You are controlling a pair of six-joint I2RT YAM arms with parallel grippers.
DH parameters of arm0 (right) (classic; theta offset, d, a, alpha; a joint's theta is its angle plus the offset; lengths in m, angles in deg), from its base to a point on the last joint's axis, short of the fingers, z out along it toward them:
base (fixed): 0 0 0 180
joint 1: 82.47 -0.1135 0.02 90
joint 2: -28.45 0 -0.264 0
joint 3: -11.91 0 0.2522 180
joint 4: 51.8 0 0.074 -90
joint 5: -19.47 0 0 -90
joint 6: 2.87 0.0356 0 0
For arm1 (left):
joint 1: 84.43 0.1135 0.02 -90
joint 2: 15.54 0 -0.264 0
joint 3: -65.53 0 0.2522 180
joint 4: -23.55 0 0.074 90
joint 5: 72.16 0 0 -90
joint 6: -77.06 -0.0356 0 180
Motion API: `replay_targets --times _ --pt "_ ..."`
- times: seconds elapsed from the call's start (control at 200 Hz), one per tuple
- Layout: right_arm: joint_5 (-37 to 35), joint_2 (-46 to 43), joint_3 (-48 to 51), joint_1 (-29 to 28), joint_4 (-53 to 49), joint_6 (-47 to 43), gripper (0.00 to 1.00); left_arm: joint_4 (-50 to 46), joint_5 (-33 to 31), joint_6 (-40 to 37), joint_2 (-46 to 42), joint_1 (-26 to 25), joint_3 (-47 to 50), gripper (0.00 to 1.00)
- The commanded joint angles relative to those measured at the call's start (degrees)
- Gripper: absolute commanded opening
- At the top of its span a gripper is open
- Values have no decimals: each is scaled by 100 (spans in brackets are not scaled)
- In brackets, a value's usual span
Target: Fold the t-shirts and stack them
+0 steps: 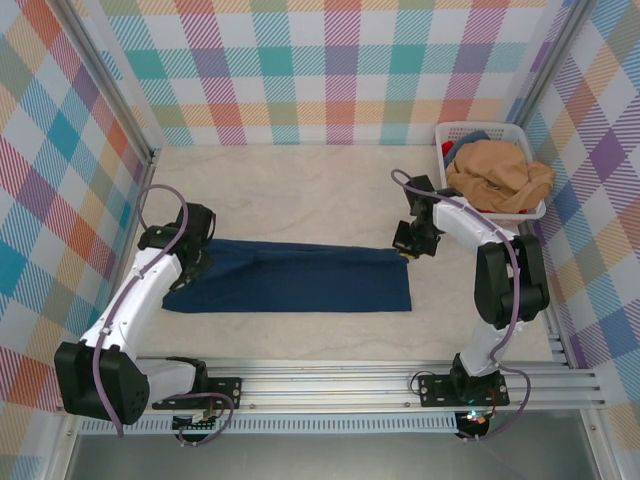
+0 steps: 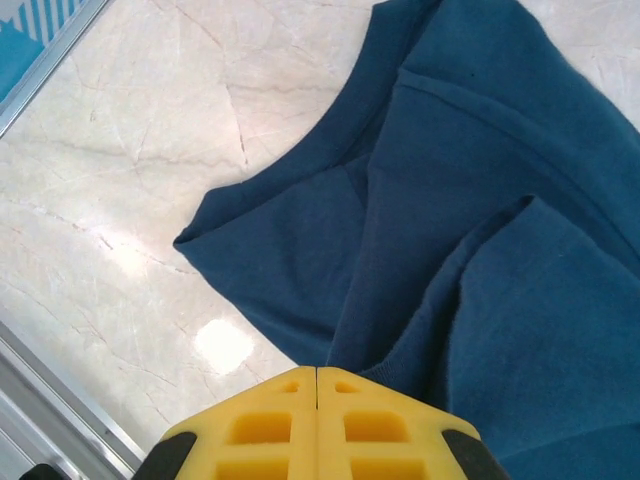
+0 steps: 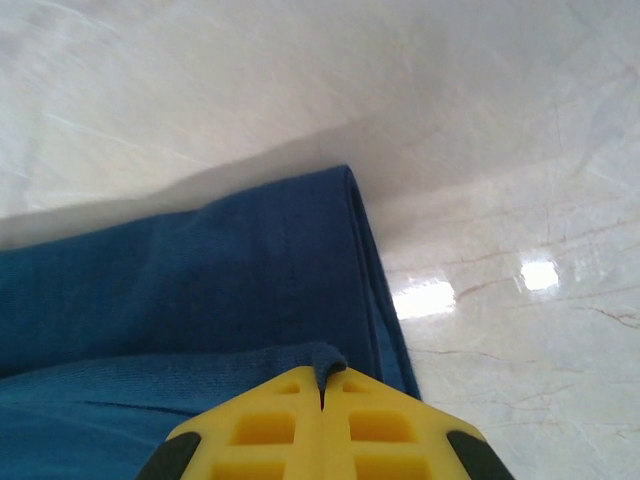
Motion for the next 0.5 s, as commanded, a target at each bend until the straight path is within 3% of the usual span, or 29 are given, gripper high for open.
replay_targets --times 0.0,0.495 --pt "-138 -52 151 36 -133 -87 0 -234 -180 166 -127 -55 140 0" --pt "-235 77 196 38 -113 -53 0 -129 -88 706 -9 -131 795 0"
